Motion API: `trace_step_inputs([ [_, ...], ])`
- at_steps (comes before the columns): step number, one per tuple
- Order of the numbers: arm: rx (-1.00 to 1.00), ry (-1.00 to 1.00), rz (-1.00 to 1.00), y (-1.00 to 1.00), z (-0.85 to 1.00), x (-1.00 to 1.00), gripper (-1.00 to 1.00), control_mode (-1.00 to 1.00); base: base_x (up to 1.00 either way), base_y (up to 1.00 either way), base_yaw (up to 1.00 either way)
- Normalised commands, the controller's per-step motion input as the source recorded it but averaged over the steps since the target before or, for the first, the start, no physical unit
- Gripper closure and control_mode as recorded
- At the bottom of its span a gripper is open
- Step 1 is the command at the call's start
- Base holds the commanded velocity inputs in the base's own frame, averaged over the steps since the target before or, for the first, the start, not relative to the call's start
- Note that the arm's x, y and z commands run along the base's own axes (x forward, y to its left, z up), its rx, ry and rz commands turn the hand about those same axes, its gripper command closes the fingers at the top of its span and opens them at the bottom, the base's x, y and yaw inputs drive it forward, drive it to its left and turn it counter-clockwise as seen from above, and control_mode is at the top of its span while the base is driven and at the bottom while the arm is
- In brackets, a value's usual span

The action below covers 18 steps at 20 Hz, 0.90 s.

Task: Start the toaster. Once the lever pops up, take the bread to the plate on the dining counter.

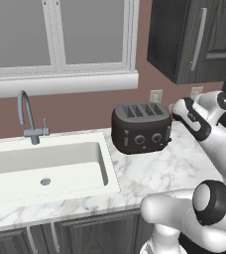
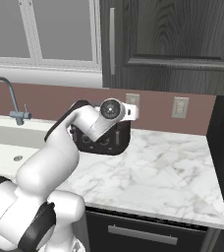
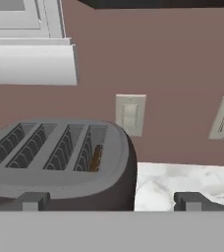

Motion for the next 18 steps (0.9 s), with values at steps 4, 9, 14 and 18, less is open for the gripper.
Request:
trace_step_inputs([
  [4, 0.00, -0.06, -0.08, 0.25, 0.12, 0.00, -1.00, -1.00, 0.00, 0.00, 0.00],
  [9, 0.00, -0.05, -0.03, 0.25, 0.00, 0.00, -1.00, -1.00, 0.00, 0.00, 0.00],
  [14, 0.00, -0.03, 0.00, 0.26, -0.02, 0.00, -1.00, -1.00, 0.00, 0.00, 0.00],
  [18, 0.00, -0.04, 0.00, 0.18, 0.00, 0.00, -1.00, -1.00, 0.00, 0.00, 0.00],
])
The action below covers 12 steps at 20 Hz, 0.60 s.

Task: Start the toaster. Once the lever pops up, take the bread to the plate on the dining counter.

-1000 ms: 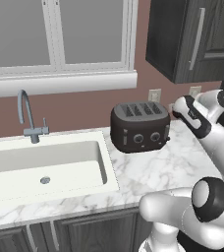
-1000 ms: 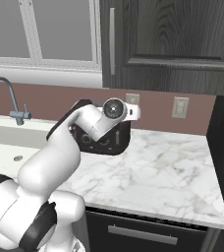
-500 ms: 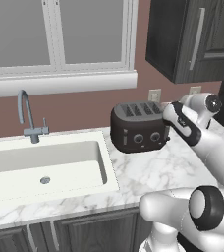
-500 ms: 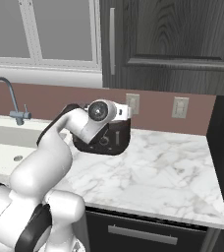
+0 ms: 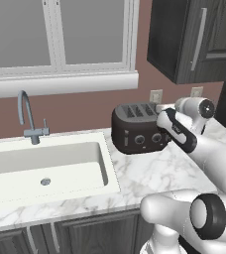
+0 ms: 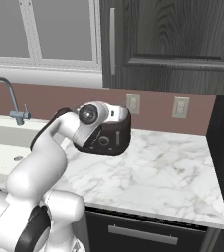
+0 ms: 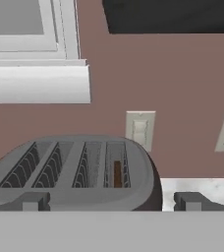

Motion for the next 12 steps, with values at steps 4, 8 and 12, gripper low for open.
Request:
trace_step_inputs([
  [4, 0.00, -0.03, 0.00, 0.06, 0.00, 0.00, -1.00, -1.00, 0.00, 0.00, 0.00],
  [8, 0.00, -0.01, 0.00, 0.03, 0.00, 0.00, -1.00, -1.00, 0.00, 0.00, 0.00],
  [12, 0.00, 0.00, 0.00, 0.03, -0.01, 0.00, -1.00, -1.00, 0.00, 0.00, 0.00],
])
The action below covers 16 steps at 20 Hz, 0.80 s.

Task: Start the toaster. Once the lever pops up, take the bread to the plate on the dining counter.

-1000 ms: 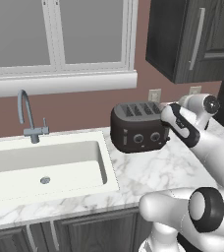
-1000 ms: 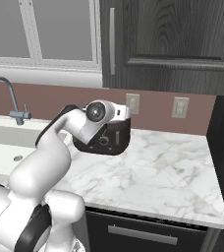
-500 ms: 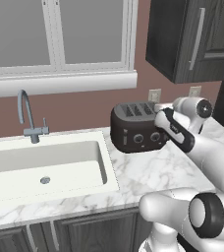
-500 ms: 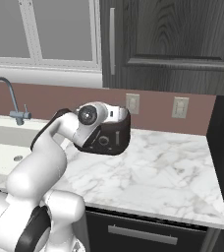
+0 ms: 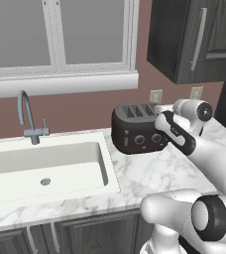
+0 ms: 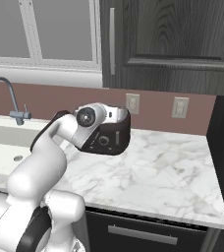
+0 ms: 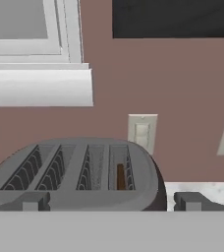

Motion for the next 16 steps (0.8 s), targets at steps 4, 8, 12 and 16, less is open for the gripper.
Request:
trace_step_inputs([
  [4, 0.00, 0.00, 0.00, 0.05, -0.08, 0.00, -1.00, -1.00, 0.00, 0.00, 0.00],
  [8, 0.00, 0.00, 0.00, 0.04, -0.01, 0.01, -1.00, -1.00, 0.00, 0.00, 0.00],
  [12, 0.00, 0.00, 0.00, 0.03, 0.00, 0.03, -1.00, -1.00, 0.00, 0.00, 0.00],
  [16, 0.00, 0.00, 0.00, 0.00, 0.00, 0.06, -1.00, -1.00, 0.00, 0.00, 0.00],
])
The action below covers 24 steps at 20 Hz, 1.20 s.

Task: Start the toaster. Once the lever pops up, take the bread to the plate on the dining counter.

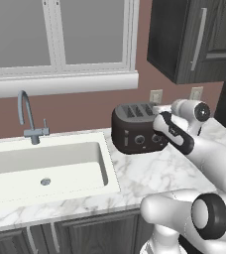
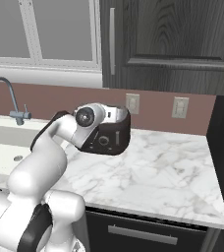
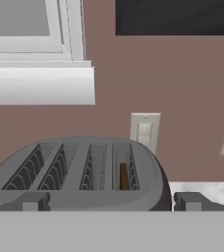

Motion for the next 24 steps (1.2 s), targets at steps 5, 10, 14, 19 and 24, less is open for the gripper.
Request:
trace_step_inputs([
  [5, 0.00, 0.00, 0.00, 0.00, -0.03, 0.12, -1.00, -1.00, 0.00, 0.00, 0.00],
  [10, 0.00, 0.00, 0.00, 0.00, -0.03, 0.16, -1.00, -1.00, 0.00, 0.00, 0.00],
  [14, 0.00, 0.00, 0.00, 0.00, -0.11, 0.12, -1.00, -1.00, 0.00, 0.00, 0.00],
  [19, 0.00, 0.00, 0.00, -0.01, -0.11, 0.08, -1.00, -1.00, 0.00, 0.00, 0.00],
  [24, 0.00, 0.00, 0.00, -0.04, -0.09, 0.05, -1.00, -1.00, 0.00, 0.00, 0.00],
])
